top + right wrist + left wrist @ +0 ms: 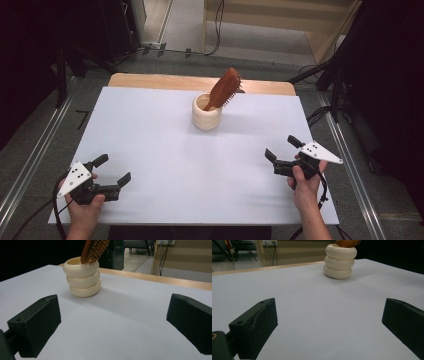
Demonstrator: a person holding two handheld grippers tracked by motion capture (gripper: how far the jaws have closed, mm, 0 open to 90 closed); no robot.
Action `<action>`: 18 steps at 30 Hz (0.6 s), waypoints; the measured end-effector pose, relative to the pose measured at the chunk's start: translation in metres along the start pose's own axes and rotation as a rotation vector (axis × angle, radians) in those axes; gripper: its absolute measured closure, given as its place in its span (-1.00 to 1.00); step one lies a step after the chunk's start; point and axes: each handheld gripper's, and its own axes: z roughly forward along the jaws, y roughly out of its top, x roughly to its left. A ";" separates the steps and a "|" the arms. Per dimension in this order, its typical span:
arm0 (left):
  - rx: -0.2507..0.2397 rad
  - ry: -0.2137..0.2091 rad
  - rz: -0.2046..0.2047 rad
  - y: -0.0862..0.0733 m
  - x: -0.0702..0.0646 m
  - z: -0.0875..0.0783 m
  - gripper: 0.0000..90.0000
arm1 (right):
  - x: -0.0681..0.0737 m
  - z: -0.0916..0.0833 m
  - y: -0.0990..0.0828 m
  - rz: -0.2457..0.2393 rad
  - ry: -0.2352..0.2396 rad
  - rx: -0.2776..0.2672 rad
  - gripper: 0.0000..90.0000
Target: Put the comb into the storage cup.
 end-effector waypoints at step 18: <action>0.000 0.006 -0.001 0.000 -0.001 0.000 -0.99 | -0.014 -0.034 -0.025 -0.009 -0.028 0.009 -1.00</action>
